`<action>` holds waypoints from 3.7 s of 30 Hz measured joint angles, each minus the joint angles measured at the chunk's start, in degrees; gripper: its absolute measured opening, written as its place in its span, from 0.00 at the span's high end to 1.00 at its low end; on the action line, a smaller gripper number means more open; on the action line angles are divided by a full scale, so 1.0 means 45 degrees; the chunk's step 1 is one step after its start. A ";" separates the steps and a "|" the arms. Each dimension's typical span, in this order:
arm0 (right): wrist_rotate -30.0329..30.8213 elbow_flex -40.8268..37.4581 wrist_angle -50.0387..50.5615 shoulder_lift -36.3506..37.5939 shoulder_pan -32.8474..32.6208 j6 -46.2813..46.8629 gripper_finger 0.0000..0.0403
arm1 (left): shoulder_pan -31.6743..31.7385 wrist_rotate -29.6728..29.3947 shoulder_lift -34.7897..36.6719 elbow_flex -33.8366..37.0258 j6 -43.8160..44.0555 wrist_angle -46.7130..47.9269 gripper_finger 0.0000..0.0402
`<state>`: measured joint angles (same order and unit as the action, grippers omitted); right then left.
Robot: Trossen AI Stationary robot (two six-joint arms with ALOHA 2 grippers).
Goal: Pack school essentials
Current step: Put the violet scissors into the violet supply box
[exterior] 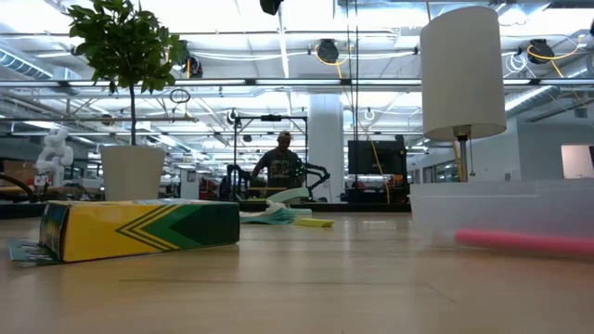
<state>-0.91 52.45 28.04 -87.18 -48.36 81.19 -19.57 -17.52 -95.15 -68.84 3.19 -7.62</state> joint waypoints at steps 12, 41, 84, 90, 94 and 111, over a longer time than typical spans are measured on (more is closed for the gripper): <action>-0.0519 0.0000 0.1230 -0.0110 0.0336 0.0018 1.00 | -0.0010 0.0559 0.0000 0.0000 -0.0073 -0.0670 0.51; 0.0508 0.1399 0.4239 -0.0105 0.1160 -0.3556 0.96 | -0.0015 0.0583 0.0000 0.0000 -0.0332 -0.0656 0.51; 0.1859 -0.0544 0.2755 -0.0135 0.1175 -0.5857 0.83 | -0.0015 0.0578 0.0000 0.0000 -0.0318 -0.0661 0.51; 0.1823 -0.0544 0.2613 -0.0135 0.1175 -0.5854 0.87 | -0.0015 0.0578 0.0000 0.0000 -0.0318 -0.0661 0.51; 0.1823 -0.0544 0.2447 -0.0135 0.1175 -0.5829 0.83 | -0.0015 0.0578 0.0000 0.0000 -0.0318 -0.0661 0.51; 0.1928 -0.0539 0.1564 -0.0086 0.1175 -0.5864 0.70 | -0.0019 0.0578 0.0000 0.0000 -0.0288 -0.0665 0.51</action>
<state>7.76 50.02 35.08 -87.57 -43.07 54.81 -19.66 -14.92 -95.15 -68.84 1.90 -10.61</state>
